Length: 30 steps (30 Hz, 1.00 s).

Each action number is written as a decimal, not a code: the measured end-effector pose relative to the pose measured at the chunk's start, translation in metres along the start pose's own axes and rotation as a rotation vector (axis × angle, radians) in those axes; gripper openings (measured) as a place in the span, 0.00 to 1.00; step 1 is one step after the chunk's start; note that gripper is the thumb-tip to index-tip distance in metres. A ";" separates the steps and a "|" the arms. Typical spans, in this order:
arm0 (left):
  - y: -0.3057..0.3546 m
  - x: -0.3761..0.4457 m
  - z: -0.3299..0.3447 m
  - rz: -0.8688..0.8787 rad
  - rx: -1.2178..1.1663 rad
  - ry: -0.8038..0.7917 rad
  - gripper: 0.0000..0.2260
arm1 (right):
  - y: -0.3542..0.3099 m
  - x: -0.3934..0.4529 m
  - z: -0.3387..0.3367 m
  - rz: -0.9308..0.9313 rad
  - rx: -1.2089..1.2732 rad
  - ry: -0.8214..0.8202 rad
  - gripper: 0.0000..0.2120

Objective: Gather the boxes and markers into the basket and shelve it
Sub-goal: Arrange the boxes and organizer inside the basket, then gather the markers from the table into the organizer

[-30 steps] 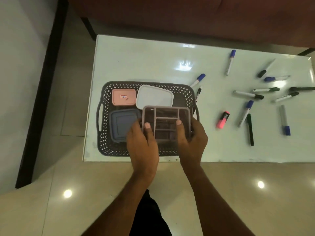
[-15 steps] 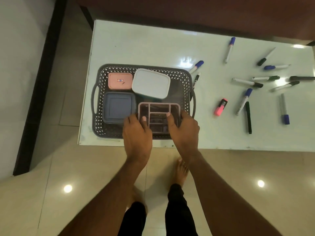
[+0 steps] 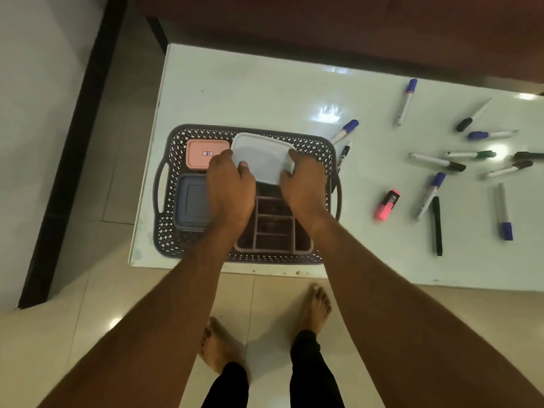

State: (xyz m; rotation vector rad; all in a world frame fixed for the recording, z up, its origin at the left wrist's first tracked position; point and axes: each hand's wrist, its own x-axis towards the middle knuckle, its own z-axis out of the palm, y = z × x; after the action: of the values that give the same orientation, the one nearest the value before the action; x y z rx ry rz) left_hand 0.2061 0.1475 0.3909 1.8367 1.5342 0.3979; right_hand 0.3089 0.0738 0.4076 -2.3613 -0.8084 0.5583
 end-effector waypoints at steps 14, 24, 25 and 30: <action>0.012 -0.006 0.010 -0.034 0.006 0.178 0.15 | 0.002 0.009 -0.006 -0.085 0.090 -0.005 0.18; 0.120 0.006 0.057 0.240 -0.002 0.236 0.14 | 0.044 0.049 -0.080 0.060 0.152 0.320 0.08; 0.133 0.008 0.068 0.264 0.005 0.198 0.14 | 0.053 0.056 -0.087 0.114 0.119 0.296 0.07; 0.170 0.028 0.130 0.394 0.203 -0.105 0.14 | 0.097 0.090 -0.093 0.374 0.025 0.031 0.23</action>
State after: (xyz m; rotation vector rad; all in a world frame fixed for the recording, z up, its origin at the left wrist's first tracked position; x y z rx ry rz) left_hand 0.4195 0.1244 0.4089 2.2893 1.1738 0.3275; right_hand 0.4652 0.0342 0.3978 -2.5047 -0.3410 0.6748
